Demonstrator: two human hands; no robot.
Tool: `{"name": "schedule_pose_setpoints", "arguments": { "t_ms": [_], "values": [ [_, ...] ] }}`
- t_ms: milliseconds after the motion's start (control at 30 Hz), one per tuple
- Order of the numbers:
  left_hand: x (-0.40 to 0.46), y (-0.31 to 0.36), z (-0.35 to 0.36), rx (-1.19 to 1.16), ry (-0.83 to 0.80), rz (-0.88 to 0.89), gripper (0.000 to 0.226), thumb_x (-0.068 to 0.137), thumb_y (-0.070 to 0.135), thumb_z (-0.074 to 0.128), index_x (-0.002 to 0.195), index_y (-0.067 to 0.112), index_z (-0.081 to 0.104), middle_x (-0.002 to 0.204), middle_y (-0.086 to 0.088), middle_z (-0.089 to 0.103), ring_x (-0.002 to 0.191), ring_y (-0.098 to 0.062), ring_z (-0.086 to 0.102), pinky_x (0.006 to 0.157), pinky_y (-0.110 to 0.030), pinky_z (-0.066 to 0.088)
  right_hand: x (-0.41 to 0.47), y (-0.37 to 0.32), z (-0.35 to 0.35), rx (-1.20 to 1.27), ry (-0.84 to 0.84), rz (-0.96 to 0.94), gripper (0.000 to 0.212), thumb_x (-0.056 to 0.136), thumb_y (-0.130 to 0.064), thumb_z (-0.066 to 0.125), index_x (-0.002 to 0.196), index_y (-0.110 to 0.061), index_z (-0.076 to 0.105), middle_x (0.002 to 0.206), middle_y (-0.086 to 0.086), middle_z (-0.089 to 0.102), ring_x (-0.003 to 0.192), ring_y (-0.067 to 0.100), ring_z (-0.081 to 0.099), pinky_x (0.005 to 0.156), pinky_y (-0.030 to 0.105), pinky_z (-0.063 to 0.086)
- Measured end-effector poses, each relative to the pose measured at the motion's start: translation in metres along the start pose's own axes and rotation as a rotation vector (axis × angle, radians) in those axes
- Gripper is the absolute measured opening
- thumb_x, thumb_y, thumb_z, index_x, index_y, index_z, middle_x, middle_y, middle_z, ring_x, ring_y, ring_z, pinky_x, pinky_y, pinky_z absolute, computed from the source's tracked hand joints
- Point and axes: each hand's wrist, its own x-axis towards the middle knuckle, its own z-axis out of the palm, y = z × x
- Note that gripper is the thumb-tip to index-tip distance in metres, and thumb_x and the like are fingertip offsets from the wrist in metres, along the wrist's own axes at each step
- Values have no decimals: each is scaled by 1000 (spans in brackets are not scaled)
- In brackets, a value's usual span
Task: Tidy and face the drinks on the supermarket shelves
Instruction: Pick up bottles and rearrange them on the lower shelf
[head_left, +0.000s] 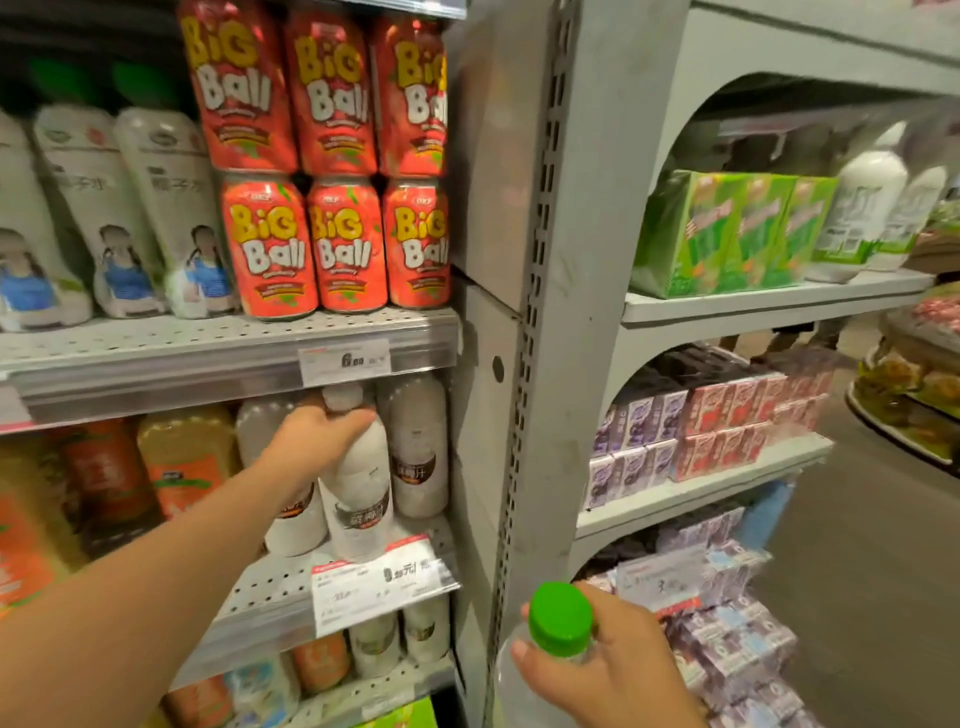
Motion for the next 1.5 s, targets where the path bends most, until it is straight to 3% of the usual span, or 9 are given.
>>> {"name": "schedule_pose_setpoints", "arguments": {
  "t_ms": [200,333,467,733,900,1033,1233,1400,1500],
  "values": [
    [20,-1,5,185,15,-32,42,84,43,69,64,10,54,65,-6,53,62,-18,50,49,-28,36,10,-4,0,-71,-134,163,12,75,-40,79,71,-48,70,97,-6,73,93,3,65,86,14,46],
    [22,6,7,455,-81,17,48,94,42,53,60,8,56,65,-11,61,67,-24,57,56,-31,39,13,2,-1,-97,-168,174,28,91,-14,67,118,-7,66,123,22,64,119,32,57,98,29,41],
    [26,2,13,676,-198,131,47,80,58,66,78,14,50,91,-1,62,80,-15,55,60,-28,39,20,3,0,-138,-131,194,40,97,-21,58,135,-11,53,134,14,58,124,24,53,82,17,31],
    [31,10,11,805,-279,58,46,93,51,54,94,8,68,87,-4,65,86,-19,57,72,-25,41,23,5,21,1,-71,148,41,59,-50,78,89,-23,73,85,1,72,84,13,68,85,30,53],
    [26,15,3,827,-244,107,38,92,47,58,85,11,49,67,-3,46,82,-25,52,77,-30,44,27,3,30,49,-77,54,33,55,-47,79,80,-27,74,74,-3,72,69,6,68,69,19,51],
    [31,17,7,853,-259,32,35,96,46,51,89,12,44,86,-5,49,91,-25,46,91,-32,43,32,4,36,70,-95,6,35,52,-48,80,77,-25,74,73,1,72,64,4,64,67,21,51],
    [22,12,2,938,-238,165,42,93,49,55,72,14,44,76,-3,50,74,-18,48,72,-30,39,35,9,42,49,-98,-18,42,50,-53,77,77,-21,73,73,3,71,67,14,65,66,28,52],
    [-59,-43,13,451,-8,619,56,94,35,58,142,11,39,138,-6,42,129,-22,37,106,-34,33,36,8,52,101,-105,-48,36,51,-56,74,75,-30,68,64,-1,65,55,2,50,56,23,43],
    [-117,-73,18,174,-199,458,43,96,36,54,137,27,44,138,12,44,126,-4,39,106,-26,33,39,5,63,90,-97,-98,30,53,-58,70,72,-35,65,60,-11,63,52,-2,48,52,16,40]
  ]
}}
